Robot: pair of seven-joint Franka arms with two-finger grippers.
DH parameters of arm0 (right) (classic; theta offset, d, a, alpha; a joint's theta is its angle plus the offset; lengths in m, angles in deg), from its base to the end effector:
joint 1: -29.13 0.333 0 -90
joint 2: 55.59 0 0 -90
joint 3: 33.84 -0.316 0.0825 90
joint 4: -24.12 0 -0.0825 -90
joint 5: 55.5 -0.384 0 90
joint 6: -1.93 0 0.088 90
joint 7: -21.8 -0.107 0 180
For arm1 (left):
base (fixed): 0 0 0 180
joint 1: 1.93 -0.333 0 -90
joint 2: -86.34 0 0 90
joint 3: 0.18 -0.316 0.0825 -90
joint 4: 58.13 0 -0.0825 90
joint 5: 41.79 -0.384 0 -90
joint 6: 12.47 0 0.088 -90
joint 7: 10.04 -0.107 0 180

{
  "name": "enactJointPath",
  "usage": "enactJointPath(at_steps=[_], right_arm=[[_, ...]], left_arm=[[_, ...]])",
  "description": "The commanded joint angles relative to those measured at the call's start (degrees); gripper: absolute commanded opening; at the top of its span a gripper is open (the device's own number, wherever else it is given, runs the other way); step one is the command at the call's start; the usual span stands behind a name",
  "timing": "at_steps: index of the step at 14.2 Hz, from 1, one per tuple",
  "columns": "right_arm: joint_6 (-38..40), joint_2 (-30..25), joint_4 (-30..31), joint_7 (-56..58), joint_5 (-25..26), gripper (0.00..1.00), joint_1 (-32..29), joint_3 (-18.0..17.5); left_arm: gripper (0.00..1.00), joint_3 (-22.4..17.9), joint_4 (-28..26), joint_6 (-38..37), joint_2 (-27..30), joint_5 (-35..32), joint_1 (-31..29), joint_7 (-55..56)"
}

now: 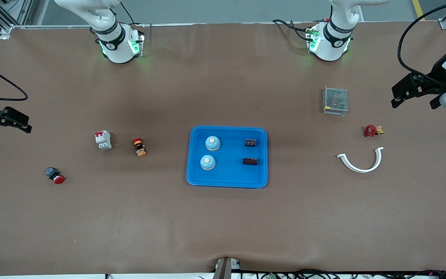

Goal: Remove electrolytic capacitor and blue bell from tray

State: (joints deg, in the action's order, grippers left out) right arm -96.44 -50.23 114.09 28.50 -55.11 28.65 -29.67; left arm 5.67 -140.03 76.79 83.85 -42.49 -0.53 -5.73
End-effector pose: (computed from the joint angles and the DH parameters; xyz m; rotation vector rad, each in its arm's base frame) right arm 0.5933 -0.0470 0.5843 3.1213 0.0579 0.0807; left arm 0.5628 -0.0687 0.6657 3.1369 -0.0790 0.1343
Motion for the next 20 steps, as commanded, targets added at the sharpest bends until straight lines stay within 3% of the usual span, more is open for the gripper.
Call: enactJointPath(at_steps=[1, 5, 7, 9, 12, 17, 20], right_arm=[[0.4, 0.1, -0.1, -0.4, -0.3, 1.0, 0.3, -0.3], [-0.2, 1.3, -0.3, -0.3, -1.3, 1.0, 0.2, -0.3], [-0.4, 3.2, -0.3, -0.2, -7.2, 1.0, 1.3, -0.3], [-2.5, 5.5, -0.3, -1.3, -8.7, 1.0, 4.6, -0.3], [-6.0, 7.9, -0.2, -10.4, -8.7, 1.0, 10.7, -0.3], [-12.0, 12.6, -0.1, -19.7, -9.1, 1.0, 19.4, -0.3], [-15.2, 15.7, -0.2, -26.3, -8.9, 1.0, 24.4, -0.3]], left_arm=[[1.0, 0.0, -0.1, 0.9, 0.0, 0.5, 0.1, 0.6], [1.0, 0.0, -0.2, 1.0, -1.1, 0.3, -0.4, 0.6], [1.0, -0.1, -0.4, 0.8, -3.0, 1.0, -0.8, 3.1], [1.0, -0.1, -2.5, 0.5, -4.3, 3.1, -0.9, 15.8], [1.0, 0.3, -9.7, 2.9, -3.8, 5.4, -0.2, 31.7], [1.0, 5.6, -17.1, 17.2, -5.2, 7.6, 0.8, 73.1], [1.0, 7.2, -17.5, 22.4, -8.5, 5.1, 3.8, 93.2]])
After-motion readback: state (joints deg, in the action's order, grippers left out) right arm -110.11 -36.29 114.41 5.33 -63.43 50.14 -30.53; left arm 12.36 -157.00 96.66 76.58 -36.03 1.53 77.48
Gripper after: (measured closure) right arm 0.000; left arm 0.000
